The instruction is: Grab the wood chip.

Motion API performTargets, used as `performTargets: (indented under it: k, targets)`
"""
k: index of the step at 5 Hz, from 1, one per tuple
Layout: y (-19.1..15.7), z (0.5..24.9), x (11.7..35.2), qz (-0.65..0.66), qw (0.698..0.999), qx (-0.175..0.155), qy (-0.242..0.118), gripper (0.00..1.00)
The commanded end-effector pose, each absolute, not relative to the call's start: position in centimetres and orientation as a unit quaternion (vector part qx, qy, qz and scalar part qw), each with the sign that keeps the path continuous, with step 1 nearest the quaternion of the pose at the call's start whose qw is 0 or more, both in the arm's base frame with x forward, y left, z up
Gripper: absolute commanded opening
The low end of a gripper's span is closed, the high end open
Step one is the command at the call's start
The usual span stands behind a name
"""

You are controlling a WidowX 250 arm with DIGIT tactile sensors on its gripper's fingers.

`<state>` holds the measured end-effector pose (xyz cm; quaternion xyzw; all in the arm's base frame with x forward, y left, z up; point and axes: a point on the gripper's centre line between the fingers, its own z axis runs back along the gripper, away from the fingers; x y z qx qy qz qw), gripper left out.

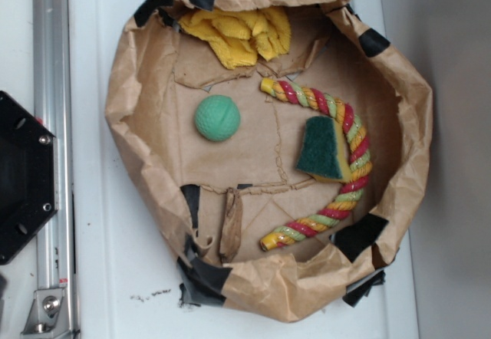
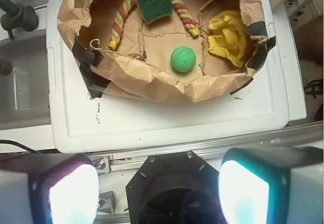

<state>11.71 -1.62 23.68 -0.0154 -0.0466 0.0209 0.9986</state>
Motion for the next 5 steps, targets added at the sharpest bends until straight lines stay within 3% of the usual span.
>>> performTargets:
  k: [1, 3, 4, 5]
  targets:
    - [-1.6, 23.7, 11.7, 0.021, 0.999, -0.015, -0.047, 1.00]
    - [-3.5, 18.8, 21.7, 0.146, 0.989, -0.003, 0.002, 1.00]
    - [-3.3, 15.8, 26.0, 0.265, 0.963, -0.031, 0.030, 1.00]
    - [-4.1, 13.2, 27.0, 0.311, 0.945, -0.042, 0.090, 1.00]
